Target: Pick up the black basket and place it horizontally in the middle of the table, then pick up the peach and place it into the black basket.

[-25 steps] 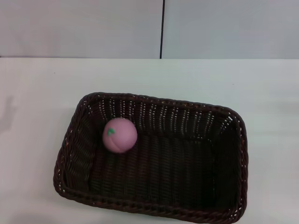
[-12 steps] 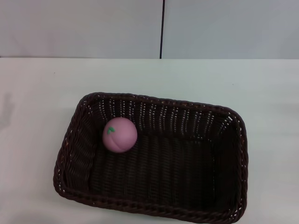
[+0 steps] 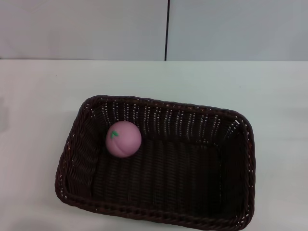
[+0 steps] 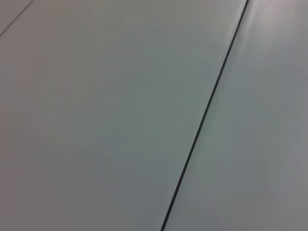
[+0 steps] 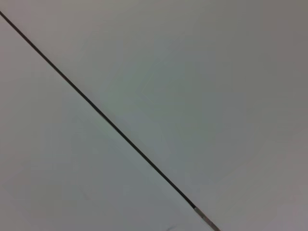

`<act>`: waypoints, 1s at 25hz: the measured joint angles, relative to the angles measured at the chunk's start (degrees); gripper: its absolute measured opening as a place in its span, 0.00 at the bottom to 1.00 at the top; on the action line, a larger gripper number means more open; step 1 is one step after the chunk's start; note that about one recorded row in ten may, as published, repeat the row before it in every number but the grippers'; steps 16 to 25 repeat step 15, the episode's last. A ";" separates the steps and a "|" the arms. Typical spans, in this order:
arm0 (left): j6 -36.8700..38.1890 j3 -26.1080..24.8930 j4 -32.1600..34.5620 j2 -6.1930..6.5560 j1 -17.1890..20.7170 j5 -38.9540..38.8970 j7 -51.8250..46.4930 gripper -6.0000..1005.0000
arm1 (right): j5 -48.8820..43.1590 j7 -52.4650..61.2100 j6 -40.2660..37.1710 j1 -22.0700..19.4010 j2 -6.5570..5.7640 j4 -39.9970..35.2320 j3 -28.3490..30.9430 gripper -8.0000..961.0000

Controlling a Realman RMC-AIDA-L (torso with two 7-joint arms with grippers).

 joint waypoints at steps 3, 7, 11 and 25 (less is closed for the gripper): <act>-0.13 -0.59 -0.83 0.07 0.18 0.01 -0.06 0.56 | 0.00 -0.01 0.02 -0.06 0.00 0.05 0.00 0.52; -0.26 -1.42 -0.90 0.03 0.14 0.02 -0.08 0.46 | -0.01 -0.03 0.10 -0.12 0.00 0.21 0.00 0.52; -0.66 -1.56 -0.93 0.02 0.09 0.01 -0.09 0.32 | -0.01 -0.03 0.13 -0.27 0.00 0.22 0.01 0.52; -1.45 -1.60 -0.97 0.09 0.06 0.01 -0.10 0.25 | -0.01 -0.03 0.13 -0.52 0.00 0.21 0.00 0.52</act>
